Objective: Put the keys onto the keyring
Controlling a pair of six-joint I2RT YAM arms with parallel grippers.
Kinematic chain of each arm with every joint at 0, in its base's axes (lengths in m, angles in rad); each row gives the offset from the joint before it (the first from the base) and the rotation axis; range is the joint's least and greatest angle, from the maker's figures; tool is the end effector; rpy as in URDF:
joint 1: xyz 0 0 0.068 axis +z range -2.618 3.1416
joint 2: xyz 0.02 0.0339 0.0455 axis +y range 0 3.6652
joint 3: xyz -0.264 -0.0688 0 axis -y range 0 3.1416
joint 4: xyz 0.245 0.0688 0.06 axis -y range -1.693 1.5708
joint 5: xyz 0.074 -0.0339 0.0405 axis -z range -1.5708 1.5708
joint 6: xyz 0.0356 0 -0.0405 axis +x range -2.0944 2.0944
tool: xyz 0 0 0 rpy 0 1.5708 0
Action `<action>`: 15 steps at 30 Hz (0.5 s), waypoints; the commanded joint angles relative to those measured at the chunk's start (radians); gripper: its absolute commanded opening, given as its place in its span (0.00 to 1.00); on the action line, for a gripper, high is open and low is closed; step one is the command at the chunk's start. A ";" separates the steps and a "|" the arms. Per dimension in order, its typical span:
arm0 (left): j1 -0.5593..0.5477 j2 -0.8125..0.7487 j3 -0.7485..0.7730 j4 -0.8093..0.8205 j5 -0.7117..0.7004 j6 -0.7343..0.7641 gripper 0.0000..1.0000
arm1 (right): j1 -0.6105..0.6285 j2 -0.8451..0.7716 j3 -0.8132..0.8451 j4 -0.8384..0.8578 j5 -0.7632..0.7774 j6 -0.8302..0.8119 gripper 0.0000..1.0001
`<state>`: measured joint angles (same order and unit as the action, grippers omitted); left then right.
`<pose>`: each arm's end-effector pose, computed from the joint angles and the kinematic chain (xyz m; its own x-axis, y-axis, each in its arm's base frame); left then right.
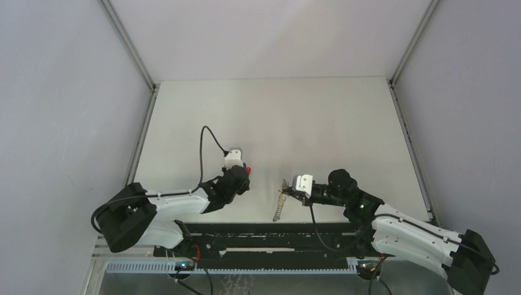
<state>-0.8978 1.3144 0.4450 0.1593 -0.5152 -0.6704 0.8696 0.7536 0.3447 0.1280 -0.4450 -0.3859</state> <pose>0.1612 -0.1741 0.1520 -0.5965 -0.1191 -0.7937 0.0982 0.9707 -0.2194 0.1032 0.1460 0.2224 0.1943 -0.2965 -0.9351 -0.9535 0.1670 -0.2511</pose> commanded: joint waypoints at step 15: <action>-0.009 0.121 0.081 -0.015 -0.022 -0.011 0.26 | -0.011 -0.039 -0.008 0.079 -0.024 0.021 0.00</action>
<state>-0.9001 1.4300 0.4854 0.1436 -0.5228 -0.6720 0.8650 0.7181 0.3317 0.1314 -0.4534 -0.3798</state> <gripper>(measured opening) 0.256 0.008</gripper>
